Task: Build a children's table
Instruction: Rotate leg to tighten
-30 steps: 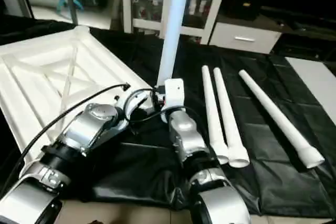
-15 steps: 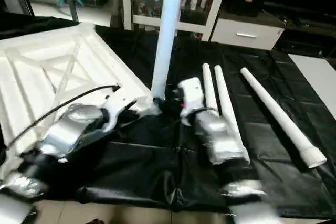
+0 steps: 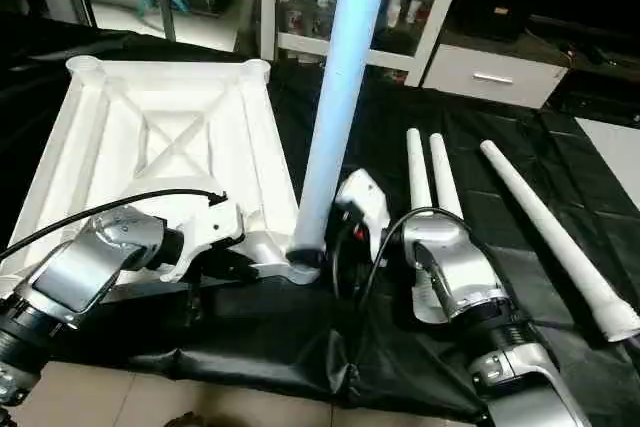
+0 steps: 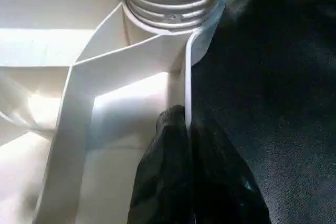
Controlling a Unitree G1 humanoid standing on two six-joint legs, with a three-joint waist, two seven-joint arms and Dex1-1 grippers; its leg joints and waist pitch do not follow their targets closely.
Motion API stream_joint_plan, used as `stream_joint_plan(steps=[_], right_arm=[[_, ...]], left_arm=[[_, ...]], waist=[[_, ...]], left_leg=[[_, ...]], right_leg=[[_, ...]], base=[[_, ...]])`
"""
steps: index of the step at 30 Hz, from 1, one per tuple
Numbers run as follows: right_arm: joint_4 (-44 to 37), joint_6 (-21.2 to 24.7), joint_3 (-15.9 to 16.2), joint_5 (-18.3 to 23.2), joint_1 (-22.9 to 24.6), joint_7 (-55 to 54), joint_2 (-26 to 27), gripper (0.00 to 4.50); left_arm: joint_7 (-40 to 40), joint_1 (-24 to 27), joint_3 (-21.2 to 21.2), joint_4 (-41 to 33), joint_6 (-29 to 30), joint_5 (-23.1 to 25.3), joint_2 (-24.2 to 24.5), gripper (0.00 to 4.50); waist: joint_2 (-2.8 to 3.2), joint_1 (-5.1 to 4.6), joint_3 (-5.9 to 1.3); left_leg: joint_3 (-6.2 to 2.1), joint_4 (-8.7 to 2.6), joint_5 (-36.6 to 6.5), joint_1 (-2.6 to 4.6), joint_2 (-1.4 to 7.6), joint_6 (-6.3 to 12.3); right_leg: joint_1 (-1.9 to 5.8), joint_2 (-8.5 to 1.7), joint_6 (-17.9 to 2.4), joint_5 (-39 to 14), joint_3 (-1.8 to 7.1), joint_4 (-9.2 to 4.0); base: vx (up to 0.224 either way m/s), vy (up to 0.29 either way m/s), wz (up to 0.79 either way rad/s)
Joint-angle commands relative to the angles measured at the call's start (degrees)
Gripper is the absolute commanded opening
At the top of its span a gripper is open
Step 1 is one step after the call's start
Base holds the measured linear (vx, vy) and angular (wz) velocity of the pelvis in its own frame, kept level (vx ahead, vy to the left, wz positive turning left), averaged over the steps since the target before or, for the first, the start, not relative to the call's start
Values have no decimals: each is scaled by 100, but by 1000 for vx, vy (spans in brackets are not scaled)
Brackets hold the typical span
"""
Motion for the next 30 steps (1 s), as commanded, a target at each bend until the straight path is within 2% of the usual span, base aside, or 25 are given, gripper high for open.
stream_joint_plan(steps=[1,3,6,8,11,12,16,21,26,28,29,30], right_arm=[[31,-101,115,-208,-106,117,-94,441],[101,-174,175,-305,-126,118,-71,407],[164,-232,209,-366,-150,102,-41,404],[192,-256,205,-369,-165,95,-25,367],[198,-250,182,-331,-174,96,-10,358],[198,-245,193,-304,-183,106,-19,334],[206,-255,173,-314,-163,174,5,304],[203,-239,166,-319,-126,235,24,277],[225,-156,134,-305,3,74,110,271],[522,-193,-15,-397,-7,-525,327,271],[722,-186,-105,-470,-31,-961,471,271],[722,-186,-105,-470,-31,-961,471,271]], left_arm=[[-176,137,-302,44,93,70,-5,0],[-169,134,-296,50,83,90,-8,0],[-140,135,-293,60,72,110,-8,0],[-142,137,-300,44,81,102,10,0],[-142,135,-307,41,87,101,20,0],[-145,135,-310,34,96,101,24,0],[-148,143,-314,39,106,104,23,0],[-165,145,-330,45,113,109,27,0],[-68,144,-299,65,179,111,-20,0],[339,66,-128,244,246,152,-256,0],[620,-4,-30,354,380,196,-409,0],[620,-4,-30,354,380,196,-409,0]], waist=[[60,-19,-307],[47,-19,-311],[61,-17,-316],[54,-22,-316],[57,-24,-314],[56,-23,-320],[57,-21,-324],[59,-21,-323],[45,-21,-330],[50,-20,-323],[40,-48,-291],[41,-52,-286]], left_leg=[[-34,-418,-1175,90,215,-65],[-30,-409,-1061,84,210,-46],[-28,-402,-1009,92,211,-37],[-32,-405,-1021,86,209,-32],[-31,-404,-1039,89,210,-29],[-30,-399,-1010,91,210,-22],[-24,-388,-930,92,204,9],[-27,-389,-929,91,205,8],[-25,-381,-868,90,204,24],[-24,-385,-893,89,205,0],[-25,-421,-1198,90,205,-114],[-33,-428,-1327,102,202,-161]], right_leg=[[249,-324,-1122,-725,254,-396],[250,-318,-1130,-632,250,-387],[245,-308,-1190,-513,245,-369],[256,-310,-1182,-532,245,-368],[253,-310,-1179,-549,247,-371],[254,-308,-1189,-515,246,-363],[258,-304,-1218,-407,245,-354],[259,-301,-1218,-419,242,-352],[266,-301,-1236,-345,240,-343],[257,-307,-1243,-379,242,-347],[236,-311,-1180,-822,248,-402],[231,-320,-1137,-1053,247,-425]], base=[[0,0,0],[0,0,0],[0,0,0],[0,0,0],[0,0,0],[0,0,0],[0,0,0],[0,0,0],[0,0,0],[0,0,0],[0,0,0],[0,0,0]])
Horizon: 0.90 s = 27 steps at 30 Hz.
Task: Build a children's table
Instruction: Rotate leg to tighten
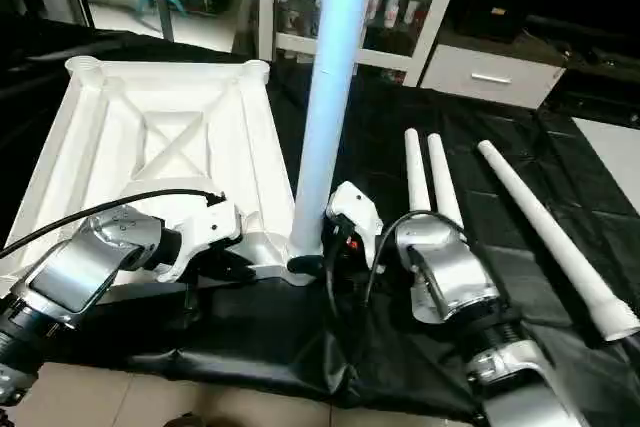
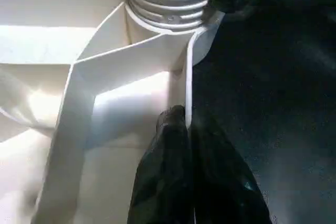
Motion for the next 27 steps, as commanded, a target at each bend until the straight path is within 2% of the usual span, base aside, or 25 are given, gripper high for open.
stream_joint_plan(steps=[1,2,3,4,5,6,8,9,10,12,13,14,15,17,19,20,21,23,25,26,27], right_arm=[[395,88,-73,-180,-14,-809,245,271],[611,106,-128,-339,-38,-1496,455,271],[793,166,-208,-441,-68,-2123,659,271],[917,181,-288,-497,-97,-2600,803,271],[1140,209,-437,-559,-160,-3385,1063,271],[1208,224,-488,-554,-183,-3596,1145,270],[1523,201,-699,-547,-286,-4596,1565,270],[1644,152,-767,-545,-330,-4899,1712,270],[1903,0,-851,-565,-436,-5410,1976,270],[2303,-235,-913,-573,-636,-5886,2318,270],[2351,-288,-919,-576,-672,-5928,2357,270],[2400,-370,-921,-582,-717,-5964,2396,270],[2460,-508,-972,-559,-780,-5991,2449,270],[2478,-902,-1153,-405,-884,-5895,2510,270],[2437,-1091,-1204,-358,-890,-5774,2508,270],[2437,-1111,-1212,-353,-892,-5764,2510,270],[2387,-1210,-1236,-328,-877,-5696,2504,305],[2257,-1319,-1214,-354,-829,-5634,2451,340],[1893,-1413,-1242,-315,-708,-5478,2275,346],[1668,-1324,-1321,-236,-646,-5360,2172,360],[1668,-1324,-1321,-236,-646,-5360,2172,374]], left_arm=[[573,-49,-49,317,360,164,-323,0],[1002,-168,102,513,521,216,-565,0],[1336,-265,220,684,605,248,-766,0],[1546,-324,286,793,625,274,-887,0],[1875,-425,371,989,606,327,-1072,0],[1968,-453,391,1047,581,343,-1119,0],[2426,-589,514,1352,455,383,-1367,0],[2566,-630,547,1453,404,404,-1444,0],[2860,-707,631,1655,297,439,-1595,0],[3196,-809,676,1893,172,545,-1748,0],[3239,-821,686,1916,159,559,-1766,0],[3288,-832,703,1935,145,571,-1784,0],[3354,-848,730,1956,129,581,-1805,0],[3411,-833,801,1924,73,569,-1783,0],[3404,-810,813,1919,28,558,-1749,0],[3408,-809,813,1923,22,557,-1748,0],[3398,-791,834,1927,-27,542,-1726,0],[3365,-752,860,1903,-75,520,-1685,0],[3144,-618,848,1749,-151,486,-1520,0],[2914,-528,783,1610,-185,469,-1393,0],[2914,-528,783,1610,-185,469,-1393,0]], waist=[[78,-43,-233],[82,-74,-195],[101,-93,-191],[86,-105,-192],[110,-154,-215],[100,-208,-230],[105,-250,-236],[147,-268,-261],[180,-307,-245],[148,-338,-249],[176,-330,-247],[131,-333,-247],[127,-328,-244],[138,-312,-254],[103,-289,-286],[110,-277,-286],[122,-270,-286],[128,-261,-298],[124,-238,-329],[124,-255,-368],[119,-258,-376]], left_leg=[[-48,-462,-1679,94,203,-255],[-77,-485,-2088,118,202,-341],[-103,-496,-2269,136,202,-403],[-123,-496,-2406,163,194,-440],[-165,-500,-2517,158,191,-481],[-189,-509,-2541,147,185,-489],[-192,-517,-2537,135,181,-445],[-186,-523,-2500,155,177,-461],[-181,-531,-2574,146,170,-477],[-189,-528,-2741,163,170,-451],[-190,-529,-2791,178,171,-428],[-176,-530,-2788,171,176,-401],[-176,-530,-2767,165,177,-381],[-159,-538,-2624,135,184,-336],[-121,-524,-2141,82,188,-256],[-113,-522,-2040,85,193,-231],[-81,-505,-1906,99,190,-183],[-70,-498,-1757,80,184,-163],[-64,-477,-1305,26,170,-94],[-66,-442,-771,-9,167,-2],[-55,-418,-623,-16,154,54]], right_leg=[[198,-335,-998,-1615,248,-494],[165,-352,-817,-2309,243,-561],[149,-371,-739,-2620,239,-588],[146,-379,-639,-2910,219,-635],[149,-402,-517,-3137,212,-654],[150,-401,-427,-3196,187,-682],[143,-381,-405,-3008,180,-691],[129,-368,-449,-2787,189,-685],[91,-354,-501,-2650,194,-679],[83,-358,-471,-2721,185,-688],[76,-351,-453,-2687,189,-691],[71,-351,-439,-2648,193,-700],[74,-353,-436,-2605,196,-688],[89,-360,-461,-2361,217,-662],[133,-346,-557,-1731,239,-587],[131,-342,-592,-1610,238,-569],[121,-331,-677,-1427,251,-556],[148,-325,-723,-1235,253,-532],[227,-314,-744,-717,248,-472],[269,-299,-827,-47,235,-385],[272,-285,-867,175,233,-365]], base=[[0,0,0],[0,0,0],[0,0,0],[0,0,0],[0,0,0],[0,0,0],[0,0,0],[0,0,0],[0,0,0],[0,0,0],[0,0,0],[0,0,0],[0,0,0],[0,0,0],[0,0,0],[0,0,0],[0,0,0],[0,0,0],[0,0,0],[0,0,0],[0,0,0]])
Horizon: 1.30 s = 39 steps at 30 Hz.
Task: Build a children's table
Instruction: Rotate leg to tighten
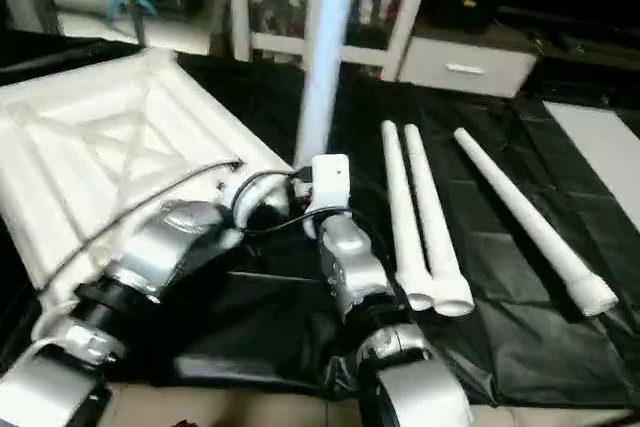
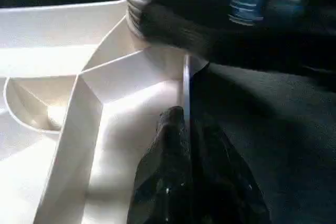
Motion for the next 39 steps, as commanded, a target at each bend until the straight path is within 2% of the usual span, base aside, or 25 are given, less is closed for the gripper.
stream_joint_plan(steps=[1,2,4,5,6,7,8,10,12,14,15,16,18,19,22,25,31,32,35,39], right_arm=[[-421,268,-152,126,49,96,-232,382],[-817,623,-154,195,143,333,-432,389],[-1052,844,-118,202,199,523,-599,400],[-1138,1041,-94,216,215,693,-737,416],[-1234,1380,-68,286,225,972,-913,416],[-1308,1514,52,252,248,1275,-1073,429],[-1346,1557,132,217,264,1444,-1160,435],[-1612,1582,456,205,386,2395,-1542,443],[-2038,1659,748,403,586,3532,-1939,443],[-2224,1746,810,450,658,3771,-2050,443],[-2224,1746,810,450,658,3771,-2050,443],[-2316,1747,868,520,681,4209,-2232,443],[-2323,1710,906,533,671,4375,-2311,443],[-2329,1661,960,552,664,4561,-2391,443],[-2296,1581,1094,570,631,4940,-2505,443],[-2358,1565,1260,489,684,5351,-2607,443],[-2113,1404,1377,362,666,5447,-2556,443],[-2070,1368,1397,336,657,5452,-2550,417],[-1953,1314,1267,427,602,5426,-2428,404],[-1922,1276,1261,436,577,5456,-2408,364]], left_arm=[[-225,256,23,-118,-15,-6,198,0],[-561,390,-93,-282,0,-44,369,0],[-787,478,-163,-390,61,-84,481,0],[-940,532,-216,-433,19,-100,561,0],[-1188,608,-294,-496,-84,-144,668,0],[-1350,659,-357,-548,-126,-168,751,0],[-1427,684,-390,-576,-138,-178,793,0],[-1830,787,-549,-726,-87,-267,992,0],[-2302,884,-732,-949,-124,-345,1219,0],[-2431,916,-762,-1042,-77,-374,1278,0],[-2431,916,-762,-1042,-77,-374,1278,0],[-2874,971,-933,-1267,-91,-447,1479,0],[-3087,996,-1014,-1367,-113,-479,1574,0],[-3188,1011,-1056,-1428,-102,-487,1632,0],[-3175,1009,-1062,-1453,-86,-480,1638,0],[-3209,1010,-1052,-1496,-48,-483,1654,0],[-3229,1023,-1066,-1554,-22,-481,1684,0],[-3232,1027,-1064,-1554,-26,-477,1685,0],[-3219,1038,-1050,-1568,-20,-470,1680,0],[-3221,1041,-1056,-1570,-20,-459,1683,0]], waist=[[48,38,-361],[62,40,-354],[65,37,-353],[88,52,-344],[79,49,-337],[87,53,-322],[117,56,-319],[100,74,-306],[108,134,-293],[96,175,-288],[96,175,-288],[88,182,-291],[80,176,-297],[77,170,-285],[73,195,-300],[66,219,-302],[42,235,-313],[49,239,-315],[51,233,-320],[49,243,-323]], left_leg=[[-24,-338,-435,32,155,162],[-23,-336,-387,35,150,209],[-13,-332,-354,48,160,269],[-11,-341,-448,75,170,236],[-13,-352,-574,79,174,213],[-8,-368,-713,87,187,157],[-13,-374,-794,87,188,116],[-10,-385,-1018,99,204,25],[-3,-385,-1167,105,214,23],[-4,-390,-1119,108,214,30],[-4,-390,-1119,108,214,30],[-13,-399,-1150,98,212,-18],[-20,-395,-1176,91,212,-13],[-17,-401,-1236,105,215,-9],[-8,-377,-1084,112,214,11],[-4,-373,-1060,109,208,18],[-9,-363,-980,98,205,28],[-10,-361,-964,103,205,28],[-10,-359,-951,98,202,43],[-9,-354,-886,103,202,54]], right_leg=[[316,-287,-977,381,236,-258],[322,-274,-1013,435,233,-252],[315,-273,-1085,480,234,-250],[303,-280,-1114,340,230,-268],[318,-274,-1125,169,230,-281],[301,-279,-1115,-14,235,-300],[303,-288,-1115,-109,236,-307],[298,-300,-1075,-368,238,-341],[292,-309,-1050,-531,252,-359],[286,-298,-1081,-467,254,-349],[286,-298,-1081,-467,254,-349],[296,-310,-1094,-585,245,-349],[306,-318,-1092,-646,246,-344],[285,-317,-1101,-747,245,-364],[287,-312,-1198,-534,243,-332],[297,-313,-1201,-545,240,-332],[302,-321,-1209,-521,236,-323],[302,-319,-1217,-504,234,-319],[304,-319,-1259,-450,232,-312],[310,-309,-1253,-372,232,-300]], base=[[0,0,0],[0,0,0],[0,0,0],[0,0,0],[0,0,0],[0,0,0],[0,0,0],[0,0,0],[0,0,0],[0,0,0],[0,0,0],[0,0,0],[0,0,0],[0,0,0],[0,0,0],[0,0,0],[0,0,0],[0,0,0],[0,0,0],[0,0,0]])
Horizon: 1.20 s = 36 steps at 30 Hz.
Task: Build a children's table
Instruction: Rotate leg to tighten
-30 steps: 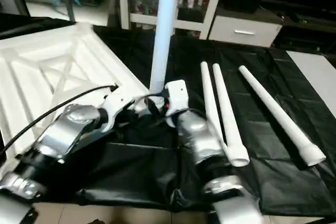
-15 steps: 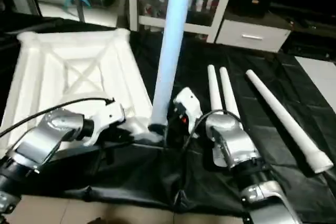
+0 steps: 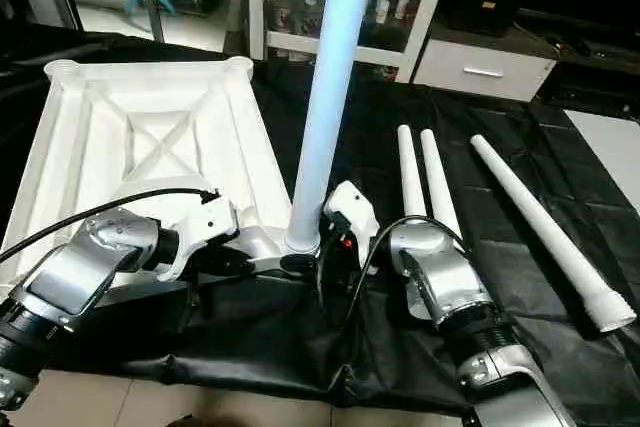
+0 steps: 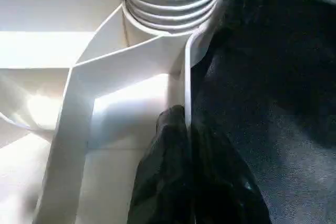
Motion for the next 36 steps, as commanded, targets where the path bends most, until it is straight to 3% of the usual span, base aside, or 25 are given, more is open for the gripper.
stream_joint_plan(steps=[1,10,14,16,18,19,21,28,32,33,34,36], right_arm=[[52,-84,-77,0,-108,51,-47,361],[153,-194,-73,-10,-71,201,-4,284],[204,-188,-105,-10,-38,120,32,273],[490,-434,-230,-162,-102,-454,181,272],[939,-452,-481,-277,-205,-1455,486,270],[1141,-414,-596,-324,-251,-1973,625,270],[1512,-291,-833,-337,-317,-2965,930,269],[2228,-307,-953,-579,-513,-5020,1719,269],[2751,-777,-1172,-585,-728,-6185,2346,268],[2751,-777,-1172,-585,-728,-6185,2346,268],[2890,-1228,-1290,-482,-846,-6245,2568,268],[2909,-1310,-1313,-446,-872,-6174,2595,268]], left_arm=[[-219,183,-417,113,157,104,-3,0],[-228,186,-444,117,193,118,-5,0],[-208,195,-438,116,227,119,-17,0],[-91,188,-395,160,273,117,-106,0],[370,121,-191,344,356,115,-438,0],[608,72,-88,451,418,115,-607,0],[1153,-75,75,736,521,191,-954,0],[2958,-605,578,1751,545,463,-1846,0],[4042,-918,916,2338,69,615,-2275,0],[4042,-918,916,2338,69,615,-2275,0],[4266,-988,976,2444,-136,662,-2364,0],[4287,-995,986,2451,-212,661,-2362,0]], waist=[[63,-11,-315],[59,23,-320],[56,28,-323],[65,19,-307],[48,-31,-244],[60,-66,-223],[42,-144,-250],[57,-260,-237],[33,-228,-249],[52,-225,-250],[27,-210,-251],[43,-179,-272]], left_leg=[[-21,-370,-888,85,201,37],[-16,-362,-897,94,198,35],[-16,-358,-870,93,197,37],[-14,-371,-971,91,198,1],[-32,-441,-1553,95,203,-187],[-64,-462,-2012,147,203,-314],[-124,-465,-2241,148,198,-402],[-133,-463,-2550,171,170,-384],[-128,-443,-2680,214,159,-301],[-126,-442,-2693,214,156,-283],[-127,-459,-2605,164,167,-234],[-123,-468,-2438,145,175,-211]], right_leg=[[273,-297,-1242,-366,235,-300],[273,-294,-1249,-356,235,-295],[274,-296,-1254,-328,236,-290],[259,-305,-1250,-465,238,-309],[238,-317,-1097,-1303,244,-399],[211,-343,-945,-2030,235,-467],[215,-382,-734,-2597,227,-524],[115,-332,-532,-2755,211,-591],[53,-351,-353,-3001,201,-651],[40,-361,-347,-3015,208,-650],[67,-370,-303,-2920,211,-643],[86,-369,-310,-2677,218,-610]], base=[[0,0,0],[0,0,0],[0,0,0],[0,0,0],[0,0,0],[0,0,0],[0,0,0],[0,0,0],[0,0,0],[0,0,0],[0,0,0],[0,0,0]])
